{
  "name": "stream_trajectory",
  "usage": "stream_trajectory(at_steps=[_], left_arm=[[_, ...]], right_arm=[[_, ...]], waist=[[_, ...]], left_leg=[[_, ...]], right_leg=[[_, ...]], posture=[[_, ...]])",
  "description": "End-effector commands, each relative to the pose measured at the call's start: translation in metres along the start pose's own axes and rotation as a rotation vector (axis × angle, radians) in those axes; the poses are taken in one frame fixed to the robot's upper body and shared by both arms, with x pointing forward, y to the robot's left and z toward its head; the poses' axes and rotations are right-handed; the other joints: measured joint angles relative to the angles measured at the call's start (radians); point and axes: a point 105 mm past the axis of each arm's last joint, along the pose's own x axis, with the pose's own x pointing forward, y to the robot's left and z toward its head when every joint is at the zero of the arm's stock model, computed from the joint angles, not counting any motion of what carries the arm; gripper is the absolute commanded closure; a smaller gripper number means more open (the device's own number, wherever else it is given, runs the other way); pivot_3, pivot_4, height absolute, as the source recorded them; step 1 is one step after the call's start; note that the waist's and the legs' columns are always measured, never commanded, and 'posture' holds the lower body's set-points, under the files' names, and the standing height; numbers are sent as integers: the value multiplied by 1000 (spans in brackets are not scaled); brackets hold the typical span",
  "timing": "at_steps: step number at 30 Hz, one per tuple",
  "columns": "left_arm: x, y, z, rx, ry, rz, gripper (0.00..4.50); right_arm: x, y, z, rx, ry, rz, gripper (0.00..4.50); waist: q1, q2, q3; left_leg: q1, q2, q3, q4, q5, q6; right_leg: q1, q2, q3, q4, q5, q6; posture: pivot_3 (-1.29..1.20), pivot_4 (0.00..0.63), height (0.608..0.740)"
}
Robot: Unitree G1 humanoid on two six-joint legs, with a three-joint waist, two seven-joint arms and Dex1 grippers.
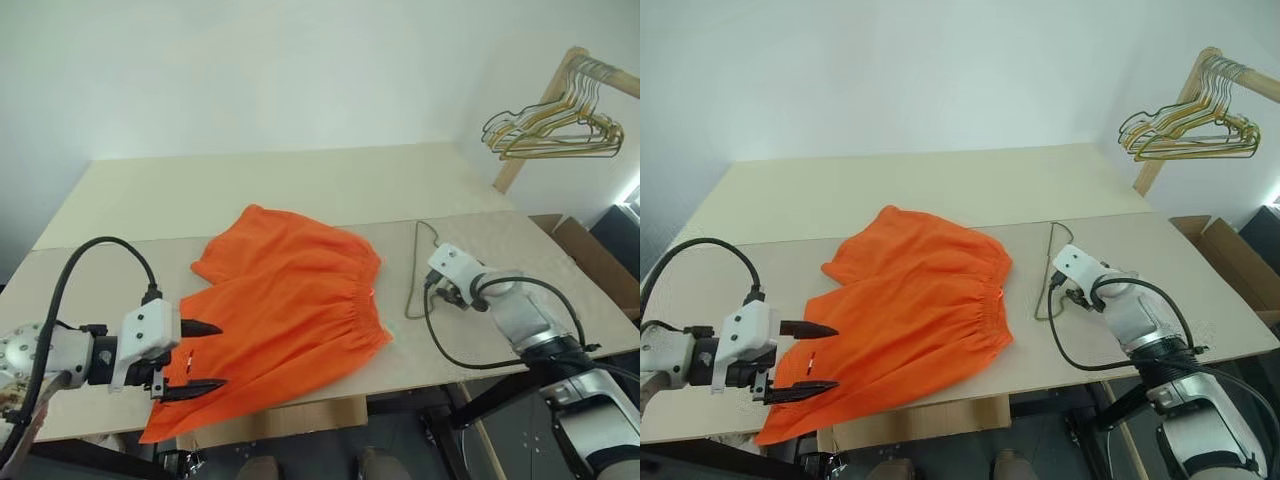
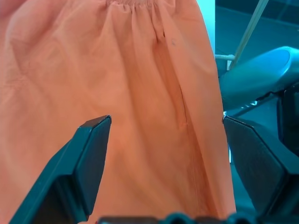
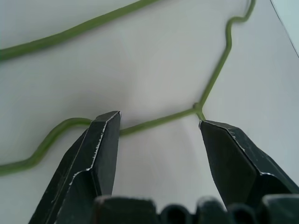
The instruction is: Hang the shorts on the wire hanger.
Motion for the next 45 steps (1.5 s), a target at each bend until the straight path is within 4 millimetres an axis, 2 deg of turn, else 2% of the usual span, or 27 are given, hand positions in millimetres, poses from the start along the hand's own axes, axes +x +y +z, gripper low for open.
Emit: stream_trajectory(at_steps=[1, 3, 6, 16, 24, 28, 33, 35, 38, 41, 43, 45], left_arm=[[-1, 4, 5, 45, -8, 24, 368], [0, 6, 7, 46, -21, 32, 368], [0, 8, 7, 36, -25, 44, 368], [3, 5, 10, 43, -33, 29, 368], [8, 4, 19, 50, -95, 23, 368], [11, 2, 19, 49, -100, 19, 318], [14, 0, 18, 48, -105, 17, 318], [14, 0, 17, 49, -105, 18, 318], [15, 0, 18, 52, -108, 19, 318], [17, 4, 20, 51, -128, 42, 318], [17, 14, 24, 36, -167, 104, 318], [16, 29, 35, 3, -254, 186, 318]], right_arm=[[-18, -19, 42, 223, -165, 13, 1308], [-23, -14, 61, 472, -216, 130, 1308], [-17, -5, 64, 626, -191, 172, 1308], [4, 38, 58, 699, -65, 165, 1308], [10, 57, 48, 695, 16, 187, 1308], [14, 69, 38, 672, 67, 196, 2110], [17, 77, 26, 688, 107, 221, 3938], [18, 80, 21, 684, 122, 231, 4486], [19, 80, 17, 677, 129, 227, 4486], [19, 79, 16, 675, 124, 215, 4486], [18, 70, 20, 667, 93, 169, 4486], [15, 54, 32, 699, 11, 115, 4486]], waist=[[-8, 0, 0], [-22, 0, 0], [-30, 1, 0], [-25, 2, 0], [-33, 2, -1], [-33, 1, -2], [-34, 0, -9], [-34, 0, -14], [-33, 0, -17], [-28, 1, -17], [-25, 1, -17], [-22, 1, -17]], left_leg=[[0, 0, 0, 0, 0, 0], [0, 1, -1, 0, 0, 0], [1, 2, -2, 0, 0, 0], [-1, 1, -2, 0, 0, 0], [0, 1, -2, 0, 0, 0], [0, 1, -2, 0, 0, 0], [1, 1, -2, 0, 0, 0], [1, 1, -2, 0, 0, 0], [3, 1, -2, 0, 0, 0], [11, 1, -3, -2, 0, 0], [17, 1, -3, -3, -1, 1], [17, 1, -3, -2, 0, 1]], right_leg=[[0, 0, 0, 0, 0, 0], [-1, 2, 1, 0, 1, -1], [0, 3, 1, 1, 2, -1], [-1, 1, 0, 0, 2, -1], [0, 1, 0, 0, 2, -1], [0, 1, 0, 0, 2, -1], [1, 1, 0, 0, 2, -1], [1, 1, 0, 0, 2, -1], [4, 1, 0, 0, 2, -1], [13, 1, -1, -3, 1, 0], [19, 1, -1, -4, 1, 0], [20, 1, -2, -4, 1, 0]], posture=[[4, 0, 740], [4, 0, 740], [6, 0, 740], [16, 0, 740], [20, 0, 740], [23, 0, 740], [28, 0, 740], [31, 0, 740], [30, 0, 740], [29, 0, 740], [25, 0, 740], [20, 0, 740]])
